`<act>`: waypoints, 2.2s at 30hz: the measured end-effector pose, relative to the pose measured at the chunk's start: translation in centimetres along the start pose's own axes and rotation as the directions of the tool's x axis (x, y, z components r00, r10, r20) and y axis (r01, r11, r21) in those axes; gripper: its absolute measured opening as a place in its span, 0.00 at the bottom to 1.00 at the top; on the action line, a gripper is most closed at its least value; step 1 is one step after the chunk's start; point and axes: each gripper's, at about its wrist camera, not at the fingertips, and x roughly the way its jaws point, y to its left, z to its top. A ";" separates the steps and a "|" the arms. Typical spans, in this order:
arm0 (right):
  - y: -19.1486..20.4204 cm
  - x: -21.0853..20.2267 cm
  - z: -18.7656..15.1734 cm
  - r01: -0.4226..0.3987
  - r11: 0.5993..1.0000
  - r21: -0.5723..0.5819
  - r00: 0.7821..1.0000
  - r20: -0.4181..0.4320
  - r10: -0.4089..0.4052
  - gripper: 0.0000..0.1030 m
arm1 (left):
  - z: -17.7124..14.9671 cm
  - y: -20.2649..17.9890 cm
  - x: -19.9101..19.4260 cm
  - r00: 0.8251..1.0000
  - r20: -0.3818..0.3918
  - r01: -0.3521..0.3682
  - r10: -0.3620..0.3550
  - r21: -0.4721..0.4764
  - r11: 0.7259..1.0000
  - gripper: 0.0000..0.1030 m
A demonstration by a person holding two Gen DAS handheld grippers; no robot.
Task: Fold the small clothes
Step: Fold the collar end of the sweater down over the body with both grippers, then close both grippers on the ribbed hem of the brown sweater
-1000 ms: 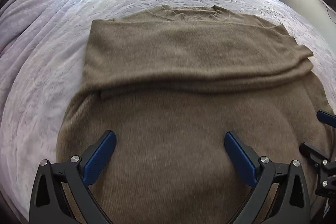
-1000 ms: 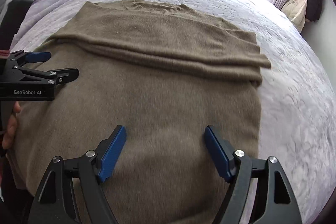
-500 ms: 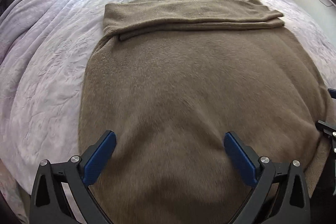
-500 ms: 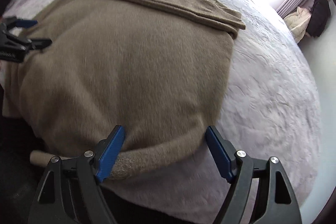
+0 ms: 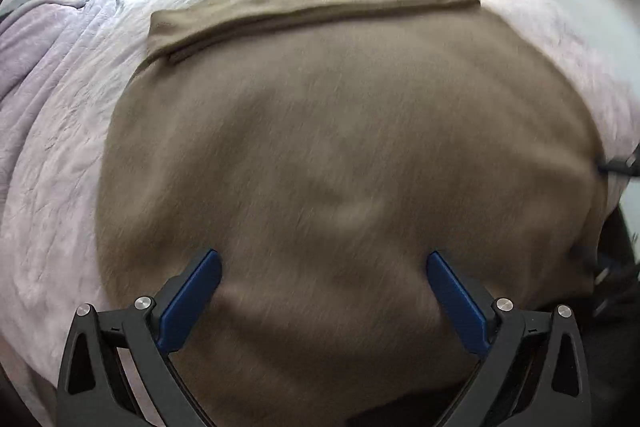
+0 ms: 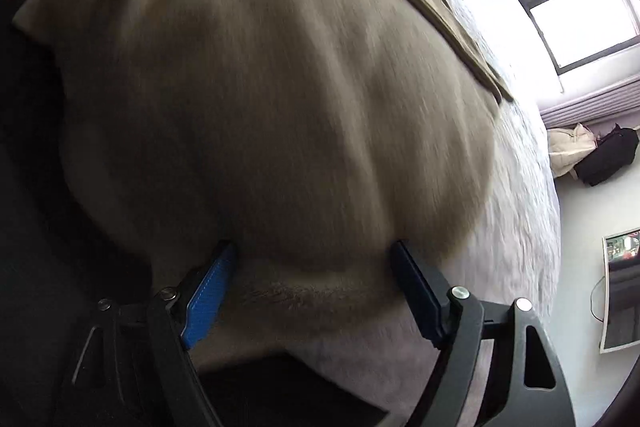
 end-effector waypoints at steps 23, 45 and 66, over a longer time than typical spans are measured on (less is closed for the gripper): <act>-0.1 -1.3 5.8 -0.225 0.958 0.179 0.948 0.268 0.173 0.81 | -0.6 0.1 0.5 0.999 0.020 -0.033 0.033 0.024 0.999 1.00; 1.6 -0.3 7.4 -0.142 0.987 -0.079 0.951 0.265 0.158 0.82 | -1.4 -0.3 0.6 0.999 0.038 -0.034 0.030 0.116 0.993 1.00; -6.1 -1.7 -3.7 -0.414 0.813 0.410 0.910 0.210 0.358 0.83 | -8.1 4.3 0.0 0.967 -0.096 0.206 -0.235 -0.242 0.948 1.00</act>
